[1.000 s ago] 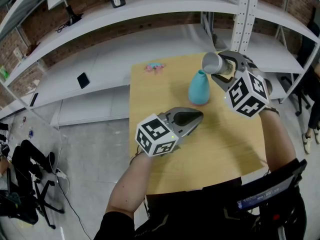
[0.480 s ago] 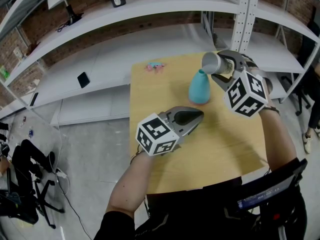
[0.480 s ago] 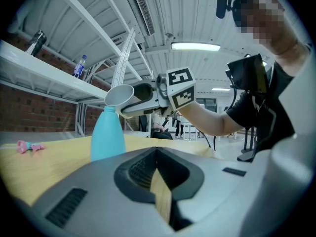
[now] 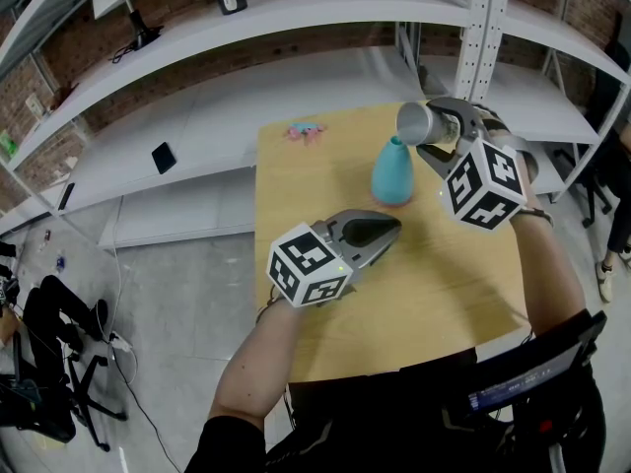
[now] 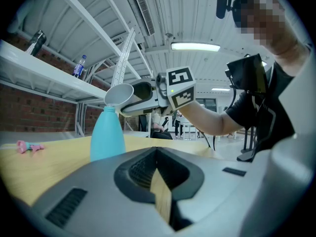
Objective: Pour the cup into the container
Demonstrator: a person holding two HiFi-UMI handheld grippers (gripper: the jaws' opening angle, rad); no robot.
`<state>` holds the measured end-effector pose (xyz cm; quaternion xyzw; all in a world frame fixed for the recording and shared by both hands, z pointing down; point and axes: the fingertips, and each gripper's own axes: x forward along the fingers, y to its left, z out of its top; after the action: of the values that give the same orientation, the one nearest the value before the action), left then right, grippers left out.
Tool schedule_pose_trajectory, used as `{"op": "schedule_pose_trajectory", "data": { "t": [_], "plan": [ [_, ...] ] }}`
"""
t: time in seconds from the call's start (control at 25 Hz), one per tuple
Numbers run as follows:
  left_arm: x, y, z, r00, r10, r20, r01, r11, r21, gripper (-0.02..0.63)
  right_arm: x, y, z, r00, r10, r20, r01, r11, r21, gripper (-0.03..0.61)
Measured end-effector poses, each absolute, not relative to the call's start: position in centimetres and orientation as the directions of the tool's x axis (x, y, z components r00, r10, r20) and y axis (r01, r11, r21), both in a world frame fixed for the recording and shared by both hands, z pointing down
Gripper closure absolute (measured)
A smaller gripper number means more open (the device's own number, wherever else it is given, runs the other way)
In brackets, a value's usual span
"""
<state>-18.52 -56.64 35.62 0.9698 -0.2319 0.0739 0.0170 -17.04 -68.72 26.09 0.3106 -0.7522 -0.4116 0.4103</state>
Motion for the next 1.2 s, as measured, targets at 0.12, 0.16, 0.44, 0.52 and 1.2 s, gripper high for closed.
{"op": "schedule_pose_trajectory", "data": {
  "t": [0.12,0.16,0.44,0.52,1.2],
  "plan": [
    [-18.45,-56.69,35.59,0.881,-0.448,0.151,-0.452,-0.892,-0.003,0.614,-17.01,-68.79,26.07,-0.469,-0.805,0.363,-0.127,0.468,0.875,0.302],
    [-18.39,-56.71,35.59,0.881,-0.448,0.151,-0.452,-0.892,-0.003,0.614,-16.95,-68.81,26.11,-0.469,-0.805,0.363,-0.127,0.469,0.874,0.302],
    [-18.40,-56.65,35.56,0.882,-0.446,0.150,-0.451,-0.893,-0.003,0.614,-16.86,-68.94,26.13,-0.453,-0.816,0.360,-0.110,0.452,0.885,0.302],
    [-18.39,-56.64,35.62,0.883,-0.445,0.151,-0.450,-0.893,-0.003,0.614,-16.86,-68.94,26.22,-0.454,-0.815,0.362,-0.111,0.454,0.884,0.302],
    [-18.29,-56.69,35.56,0.883,-0.445,0.151,-0.450,-0.893,-0.003,0.614,-16.52,-69.03,26.14,-0.498,-0.789,0.359,-0.206,0.510,0.835,0.302]
  ]
}}
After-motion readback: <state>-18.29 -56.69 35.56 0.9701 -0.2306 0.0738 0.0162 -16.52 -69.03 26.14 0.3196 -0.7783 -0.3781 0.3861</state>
